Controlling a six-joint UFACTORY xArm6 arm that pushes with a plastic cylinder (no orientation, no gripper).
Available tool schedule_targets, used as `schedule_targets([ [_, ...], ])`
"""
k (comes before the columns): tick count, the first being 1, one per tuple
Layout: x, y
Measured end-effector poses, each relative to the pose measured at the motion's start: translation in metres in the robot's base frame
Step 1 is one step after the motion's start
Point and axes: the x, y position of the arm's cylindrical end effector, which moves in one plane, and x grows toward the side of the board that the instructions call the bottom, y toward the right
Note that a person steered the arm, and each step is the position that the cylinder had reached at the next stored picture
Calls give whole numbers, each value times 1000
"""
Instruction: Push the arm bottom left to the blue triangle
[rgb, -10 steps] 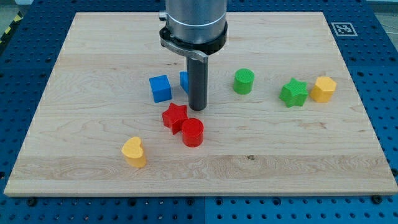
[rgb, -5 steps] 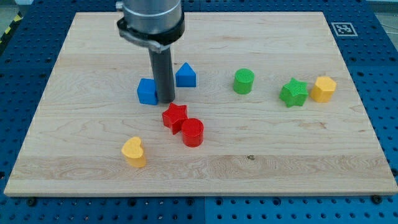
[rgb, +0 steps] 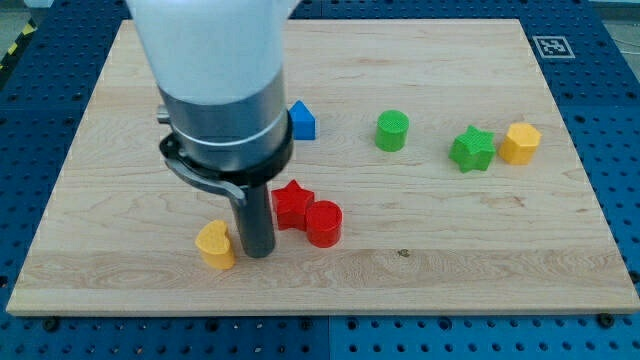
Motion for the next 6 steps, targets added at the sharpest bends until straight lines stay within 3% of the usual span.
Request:
schedule_targets([
  [2,-24,-52],
  [3,-44,-42],
  [5,-102,42],
  [6,-109,69],
])
